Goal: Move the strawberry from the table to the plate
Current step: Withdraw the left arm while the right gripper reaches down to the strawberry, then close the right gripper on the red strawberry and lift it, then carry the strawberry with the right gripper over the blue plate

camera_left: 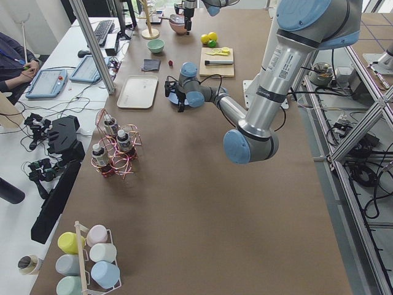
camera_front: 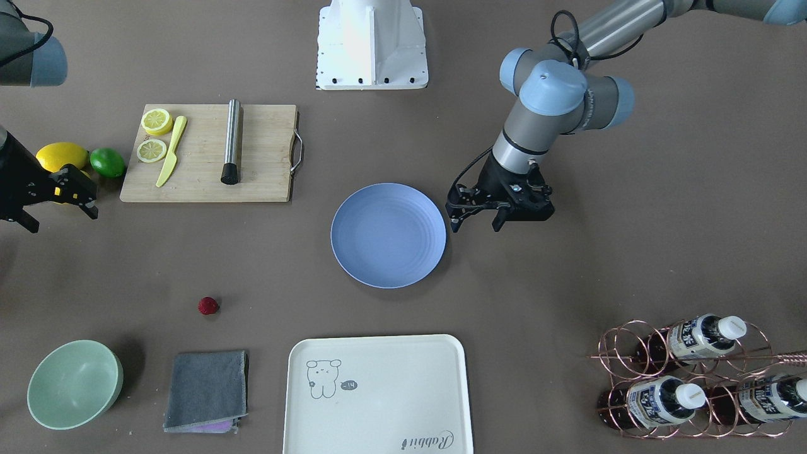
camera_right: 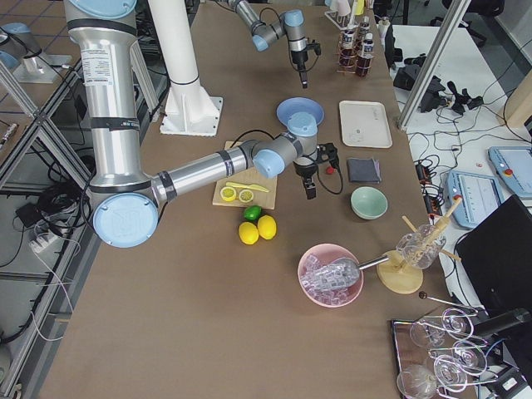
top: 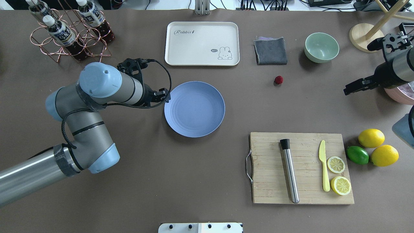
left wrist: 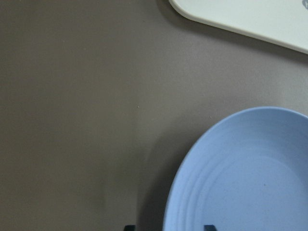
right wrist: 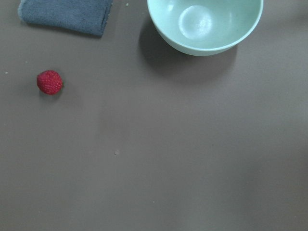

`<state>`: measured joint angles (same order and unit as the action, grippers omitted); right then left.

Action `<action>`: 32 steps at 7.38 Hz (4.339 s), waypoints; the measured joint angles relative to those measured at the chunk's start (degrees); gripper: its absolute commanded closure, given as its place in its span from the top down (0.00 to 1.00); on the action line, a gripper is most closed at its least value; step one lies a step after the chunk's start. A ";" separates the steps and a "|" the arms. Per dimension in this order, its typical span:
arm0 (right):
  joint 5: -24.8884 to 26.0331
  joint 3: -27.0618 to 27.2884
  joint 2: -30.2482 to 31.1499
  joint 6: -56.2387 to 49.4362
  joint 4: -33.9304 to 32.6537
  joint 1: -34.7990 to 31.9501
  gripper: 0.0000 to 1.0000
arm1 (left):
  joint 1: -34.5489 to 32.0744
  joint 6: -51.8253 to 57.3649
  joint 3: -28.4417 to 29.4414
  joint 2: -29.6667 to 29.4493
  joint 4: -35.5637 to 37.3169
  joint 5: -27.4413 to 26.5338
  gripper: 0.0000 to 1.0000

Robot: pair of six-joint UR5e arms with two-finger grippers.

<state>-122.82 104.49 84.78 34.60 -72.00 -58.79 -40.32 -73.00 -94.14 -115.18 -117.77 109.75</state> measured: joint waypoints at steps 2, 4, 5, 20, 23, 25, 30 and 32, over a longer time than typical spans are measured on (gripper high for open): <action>0.58 -2.68 -5.33 3.69 -2.42 2.22 0.99 | -8.71 11.60 -3.28 8.44 0.01 7.10 0.98; 1.71 -7.56 -12.15 8.26 -3.24 4.93 0.98 | -18.80 25.49 -4.45 16.45 -0.03 14.08 0.98; 2.68 -10.43 -16.10 11.94 -3.28 6.72 0.98 | -24.17 33.05 -4.37 20.23 -0.02 17.52 0.98; 10.24 -30.82 -28.50 15.67 4.15 11.59 0.00 | -38.51 49.27 -3.43 28.47 -0.09 24.45 0.98; 9.87 -27.23 -29.43 18.45 3.43 11.89 0.00 | -38.54 49.27 -3.42 28.45 -0.02 24.46 0.98; 9.98 -26.06 -32.90 26.72 2.89 14.70 0.00 | -38.79 49.27 -3.42 28.46 0.09 24.46 0.98; 19.85 -25.82 -42.32 47.41 -1.50 27.88 0.00 | -39.36 49.19 -3.51 28.45 0.17 24.61 0.98; 21.90 -25.95 -42.55 48.69 -1.63 30.66 0.00 | -39.41 49.18 -3.56 28.51 0.11 24.98 0.98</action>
<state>-100.92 78.54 42.23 83.29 -73.64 -28.13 -79.74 -23.82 -97.69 -86.67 -117.65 134.73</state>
